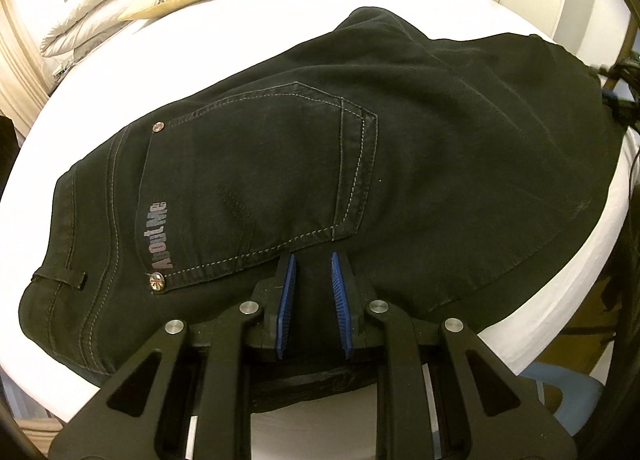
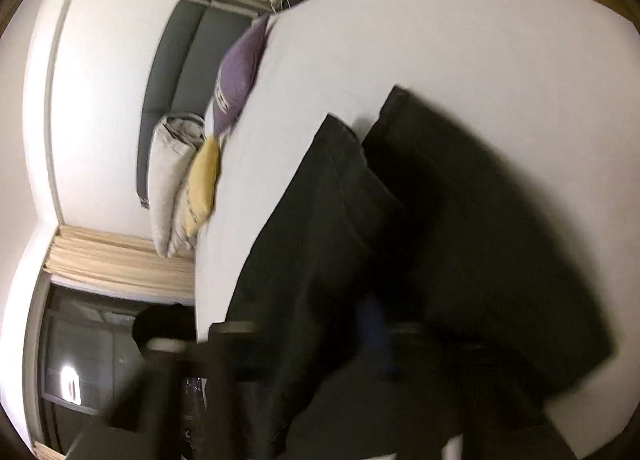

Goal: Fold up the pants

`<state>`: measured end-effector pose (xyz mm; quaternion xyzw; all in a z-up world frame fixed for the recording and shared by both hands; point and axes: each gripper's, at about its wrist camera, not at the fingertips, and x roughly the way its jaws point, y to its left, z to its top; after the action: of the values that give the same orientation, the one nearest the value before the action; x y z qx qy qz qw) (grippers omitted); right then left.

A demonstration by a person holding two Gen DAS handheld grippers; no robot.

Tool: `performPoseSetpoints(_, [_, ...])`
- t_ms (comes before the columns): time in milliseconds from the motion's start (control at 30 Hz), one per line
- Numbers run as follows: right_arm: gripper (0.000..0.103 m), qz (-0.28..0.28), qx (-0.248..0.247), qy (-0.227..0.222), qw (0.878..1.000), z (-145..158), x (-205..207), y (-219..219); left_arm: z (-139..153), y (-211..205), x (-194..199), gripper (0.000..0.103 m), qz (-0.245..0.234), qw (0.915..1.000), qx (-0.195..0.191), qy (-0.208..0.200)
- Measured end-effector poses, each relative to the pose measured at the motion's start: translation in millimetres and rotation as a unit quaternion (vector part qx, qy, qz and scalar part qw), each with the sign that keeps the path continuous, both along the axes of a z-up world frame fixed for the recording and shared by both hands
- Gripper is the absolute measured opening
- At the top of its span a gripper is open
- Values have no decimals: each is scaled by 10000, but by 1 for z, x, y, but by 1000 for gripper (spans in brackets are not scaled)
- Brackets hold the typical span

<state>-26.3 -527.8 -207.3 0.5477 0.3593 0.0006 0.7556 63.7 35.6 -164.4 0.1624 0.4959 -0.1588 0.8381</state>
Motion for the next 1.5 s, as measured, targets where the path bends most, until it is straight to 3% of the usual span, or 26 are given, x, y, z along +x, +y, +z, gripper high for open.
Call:
performPoseSetpoints(67, [6, -38, -88, 48, 9999, 4, 4, -1, -1, -3, -1, 18, 11, 10000, 16, -25])
performPoseSetpoints(167, [4, -79, -666, 167, 9976, 40, 2, 4, -2, -6, 0, 18, 60, 10000, -8, -41])
performPoseSetpoints(267, [4, -149, -830, 540, 9950, 81, -2, -1, 0, -1, 0, 18, 58, 10000, 23, -52])
performPoseSetpoints(367, [4, -137, -1365, 255, 9902, 137, 7, 3, 0, -1, 0, 18, 48, 10000, 45, -60])
performPoseSetpoints(467, [5, 258, -1959, 100, 9802, 169, 35, 16, -1, -3, 2, 18, 93, 9999, 50, -66])
performPoseSetpoints(500, [6, 439, -2123, 306, 9757, 166, 43, 17, -1, -3, 2, 18, 104, 9999, 62, -66])
performPoseSetpoints(567, [9, 74, -2299, 606, 9713, 159, 35, 6, 0, -4, 2, 18, 104, 9999, 91, -75])
performPoseSetpoints(633, [23, -308, -2246, 514, 9726, 150, 10, -8, 0, -4, 0, 18, 123, 9998, 76, -98])
performPoseSetpoints(700, [46, -467, -2080, 654, 9748, 131, -18, -20, -1, -4, 1, 18, 114, 9998, 83, -114])
performPoseSetpoints(833, [46, -303, -1426, 1032, 9839, 74, -56, -27, -1, -2, 1, 18, 77, 9998, 116, -108])
performPoseSetpoints(967, [46, -628, -487, 1038, 9914, 35, -76, -39, -1, -4, 0, 18, 116, 9997, 173, -129])
performPoseSetpoints(1100, [46, -474, -412, 711, 9955, 36, -67, -37, -1, -7, 0, 18, 146, 9996, 216, -138])
performPoseSetpoints(1200, [46, -493, -467, 770, 9947, 36, -59, -47, -1, -8, -1, 18, 157, 9995, 224, -161])
performPoseSetpoints(1333, [46, -196, -121, 931, 9954, 20, -49, -53, -2, -7, -1, 18, 157, 9995, 207, -183])
performPoseSetpoints(1500, [45, -183, 259, 777, 9965, 12, -50, -53, -2, -6, -2, 18, 171, 9994, 196, -210])
